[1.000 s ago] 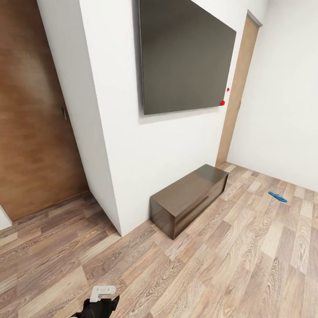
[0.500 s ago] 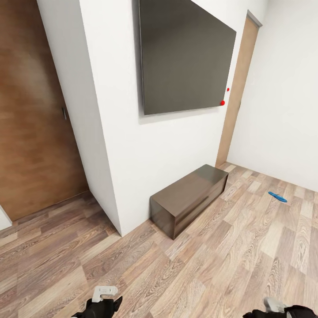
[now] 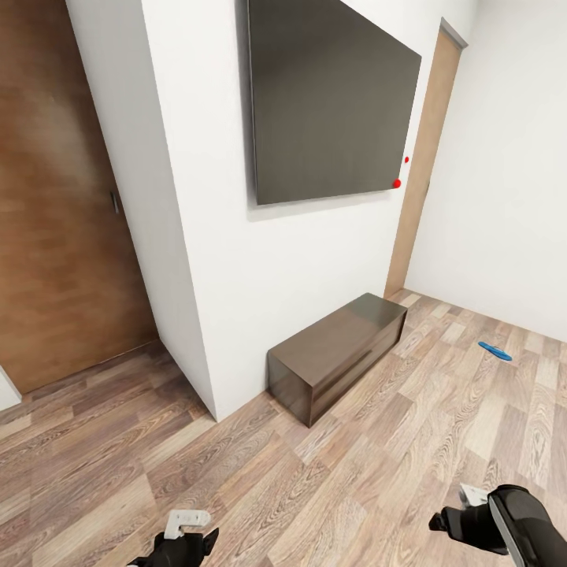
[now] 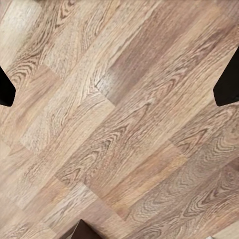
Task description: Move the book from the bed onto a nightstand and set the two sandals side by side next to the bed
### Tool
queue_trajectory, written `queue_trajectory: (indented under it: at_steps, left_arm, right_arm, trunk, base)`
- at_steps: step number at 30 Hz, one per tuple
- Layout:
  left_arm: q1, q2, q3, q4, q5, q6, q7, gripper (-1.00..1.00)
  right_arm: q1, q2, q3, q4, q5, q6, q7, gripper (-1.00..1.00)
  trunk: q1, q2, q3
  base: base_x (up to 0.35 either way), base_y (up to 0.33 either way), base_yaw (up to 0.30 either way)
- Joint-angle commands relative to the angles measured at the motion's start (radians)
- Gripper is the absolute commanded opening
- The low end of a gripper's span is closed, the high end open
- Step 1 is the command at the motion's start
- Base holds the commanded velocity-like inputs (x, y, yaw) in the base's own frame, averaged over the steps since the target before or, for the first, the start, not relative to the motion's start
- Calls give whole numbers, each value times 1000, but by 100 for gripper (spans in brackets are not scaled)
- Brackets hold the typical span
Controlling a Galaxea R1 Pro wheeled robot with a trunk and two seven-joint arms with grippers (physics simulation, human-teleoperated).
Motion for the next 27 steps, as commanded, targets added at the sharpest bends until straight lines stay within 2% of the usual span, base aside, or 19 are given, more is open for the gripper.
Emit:
queue_trajectory:
  at_steps: [1, 6, 16, 27]
  left_arm:
    - [0, -1, 3, -2, 0, 7, -7, 100]
    - [0, -1, 2, -2, 1, 7, -8, 100]
    - [0, -1, 2, -2, 1, 6, -6, 100]
    - [0, -1, 3, -2, 2, 7, -6, 100]
  right_arm:
    - [-2, 1, -2, 3, 48, 4, 9, 100]
    - [-3, 1, -2, 5, 105, 5, 12, 100]
    - [-3, 5, 0, 6, 114, 3, 12, 100]
    - [-3, 7, 0, 6, 114, 3, 11, 100]
  trunk:
    - [0, -1, -1]
    - [0, -1, -1]
    - [0, -1, -1]
    - [42, -78, -36]
  base:
    - [0, 0, 0]
    - [0, 0, 0]
    - [0, 0, 0]
    - [0, 0, 0]
